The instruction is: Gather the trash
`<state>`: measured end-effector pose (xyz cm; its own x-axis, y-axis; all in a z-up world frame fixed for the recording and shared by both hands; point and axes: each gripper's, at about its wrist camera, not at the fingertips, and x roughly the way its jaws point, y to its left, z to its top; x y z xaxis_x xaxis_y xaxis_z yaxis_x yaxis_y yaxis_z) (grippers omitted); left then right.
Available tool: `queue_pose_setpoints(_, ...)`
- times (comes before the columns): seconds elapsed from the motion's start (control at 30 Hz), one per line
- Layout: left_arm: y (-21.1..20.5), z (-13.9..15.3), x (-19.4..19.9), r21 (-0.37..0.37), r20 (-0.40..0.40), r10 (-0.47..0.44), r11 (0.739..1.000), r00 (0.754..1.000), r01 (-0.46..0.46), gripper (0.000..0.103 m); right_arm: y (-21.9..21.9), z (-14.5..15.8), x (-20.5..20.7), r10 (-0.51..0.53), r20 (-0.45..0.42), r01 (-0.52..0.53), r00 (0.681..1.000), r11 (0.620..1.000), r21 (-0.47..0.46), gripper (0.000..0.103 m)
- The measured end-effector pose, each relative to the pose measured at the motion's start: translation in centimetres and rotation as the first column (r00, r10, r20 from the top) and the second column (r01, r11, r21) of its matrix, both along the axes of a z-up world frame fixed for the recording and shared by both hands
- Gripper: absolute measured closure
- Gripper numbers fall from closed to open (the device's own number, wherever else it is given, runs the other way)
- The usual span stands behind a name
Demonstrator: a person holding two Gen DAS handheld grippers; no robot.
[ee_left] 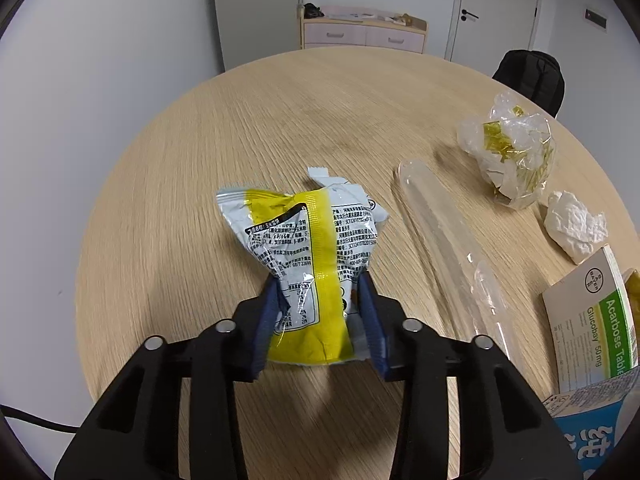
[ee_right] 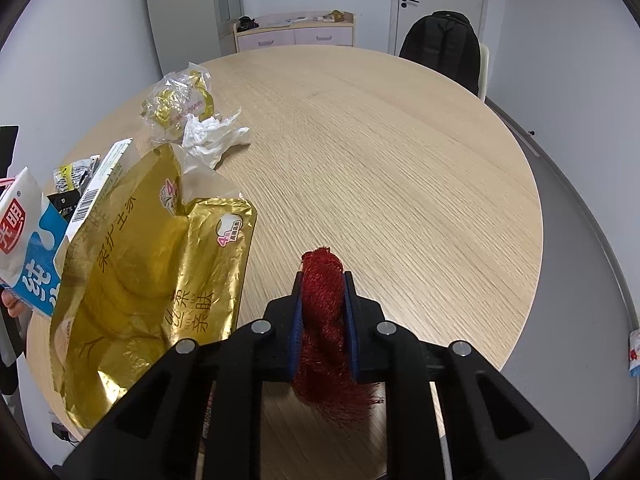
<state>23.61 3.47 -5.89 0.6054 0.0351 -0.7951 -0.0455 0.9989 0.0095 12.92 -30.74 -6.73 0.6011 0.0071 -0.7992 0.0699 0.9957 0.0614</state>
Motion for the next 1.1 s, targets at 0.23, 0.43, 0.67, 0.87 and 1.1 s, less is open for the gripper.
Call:
queue_pose_setpoints(0.23,-0.1,0.1,-0.7,0.013,0.01,0.0,1.0,1.0,0.0,0.076,-0.1,0.0,0.1,0.003,-0.001,-0.003,1.0,1.0,-0.002,0.089)
queue_pose_setpoints(0.43,0.3,0.7,-2.3,-0.011,0.021,0.01,1.0,1.0,-0.01,0.077,0.0,0.4,-0.3,0.008,0.012,-0.007,1.0,1.0,-0.005,0.089)
queue_pose_setpoints(0.67,0.2,2.8,-5.7,-0.011,0.066,0.012,1.0,0.998,-0.011,0.077,0.4,2.2,-2.0,0.007,0.054,-0.007,0.999,1.0,-0.01,0.089)
queue_pose_setpoints(0.87,-0.4,4.4,-9.8,-0.014,0.1,0.006,1.0,0.995,-0.004,0.077,0.6,4.2,-4.6,0.005,0.102,-0.004,0.995,1.0,-0.015,0.089)
queue_pose_setpoints(1.1,-1.6,6.4,-15.2,-0.01,0.148,-0.016,1.0,0.989,0.017,0.077,1.4,6.4,-7.9,0.016,0.151,-0.013,0.988,1.0,-0.02,0.089)
